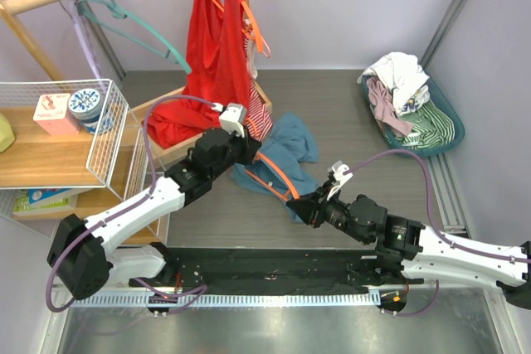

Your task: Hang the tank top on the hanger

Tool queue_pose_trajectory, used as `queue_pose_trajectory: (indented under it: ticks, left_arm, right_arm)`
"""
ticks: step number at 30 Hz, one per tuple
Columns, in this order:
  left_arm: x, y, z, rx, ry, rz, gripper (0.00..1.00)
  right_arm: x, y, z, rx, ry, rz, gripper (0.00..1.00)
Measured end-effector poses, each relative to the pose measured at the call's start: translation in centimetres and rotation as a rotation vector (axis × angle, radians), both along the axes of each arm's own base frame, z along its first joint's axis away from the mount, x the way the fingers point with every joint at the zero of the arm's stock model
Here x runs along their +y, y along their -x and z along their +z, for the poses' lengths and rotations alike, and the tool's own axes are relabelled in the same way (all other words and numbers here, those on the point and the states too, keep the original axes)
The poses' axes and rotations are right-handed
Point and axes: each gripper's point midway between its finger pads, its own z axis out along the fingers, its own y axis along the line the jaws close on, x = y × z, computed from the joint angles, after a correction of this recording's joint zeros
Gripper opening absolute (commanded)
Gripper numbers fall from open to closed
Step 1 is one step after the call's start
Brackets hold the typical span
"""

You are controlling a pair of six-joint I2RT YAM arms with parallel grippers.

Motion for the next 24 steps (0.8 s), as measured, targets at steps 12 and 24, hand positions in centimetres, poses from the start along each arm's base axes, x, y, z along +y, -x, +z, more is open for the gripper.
queue_pose_trajectory:
  ticks: [12, 24]
  left_arm:
    - [1.9, 0.3, -2.3, -0.083, -0.145, 0.066, 0.00]
    - [3.6, 0.3, -2.6, -0.142, -0.213, 0.102, 0.00]
  right_arm:
    - [-2.4, -1.3, -1.2, 0.073, 0.095, -0.143, 0.87]
    - [-6.9, -6.7, -8.7, 0.334, 0.320, -0.460, 0.77]
